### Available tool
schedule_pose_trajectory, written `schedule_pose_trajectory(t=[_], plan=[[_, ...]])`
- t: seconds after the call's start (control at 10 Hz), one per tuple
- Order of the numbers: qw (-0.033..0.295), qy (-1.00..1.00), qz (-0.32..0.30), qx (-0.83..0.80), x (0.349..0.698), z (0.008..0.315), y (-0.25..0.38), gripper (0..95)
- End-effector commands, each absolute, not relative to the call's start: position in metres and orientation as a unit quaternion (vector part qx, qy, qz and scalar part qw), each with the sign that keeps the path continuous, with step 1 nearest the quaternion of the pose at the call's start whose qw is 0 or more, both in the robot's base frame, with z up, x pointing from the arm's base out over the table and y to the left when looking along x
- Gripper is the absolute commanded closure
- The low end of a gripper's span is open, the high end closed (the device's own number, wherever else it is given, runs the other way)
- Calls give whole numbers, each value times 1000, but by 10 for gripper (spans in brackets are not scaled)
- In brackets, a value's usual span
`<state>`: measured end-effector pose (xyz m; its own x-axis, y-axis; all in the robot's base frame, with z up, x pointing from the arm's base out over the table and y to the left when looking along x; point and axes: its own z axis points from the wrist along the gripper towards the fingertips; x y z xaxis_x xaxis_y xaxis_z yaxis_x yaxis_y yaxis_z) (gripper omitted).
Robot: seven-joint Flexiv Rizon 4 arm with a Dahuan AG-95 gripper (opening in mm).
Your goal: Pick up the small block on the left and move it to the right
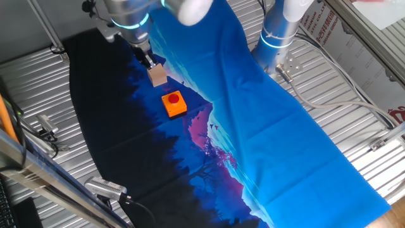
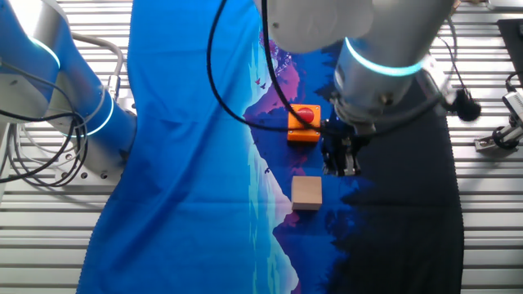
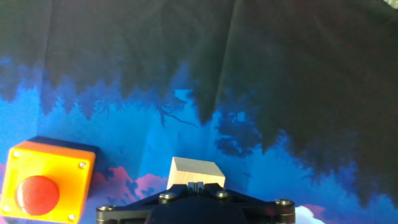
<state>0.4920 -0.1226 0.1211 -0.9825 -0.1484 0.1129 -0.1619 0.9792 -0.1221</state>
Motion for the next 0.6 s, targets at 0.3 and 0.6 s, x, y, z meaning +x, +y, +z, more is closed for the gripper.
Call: schedule_pose_trajectory(t=[0.3,0.6], plan=[[64,-997,25,47,500,109,-137,950],[58,-997,4,43,501,108,-139,760]])
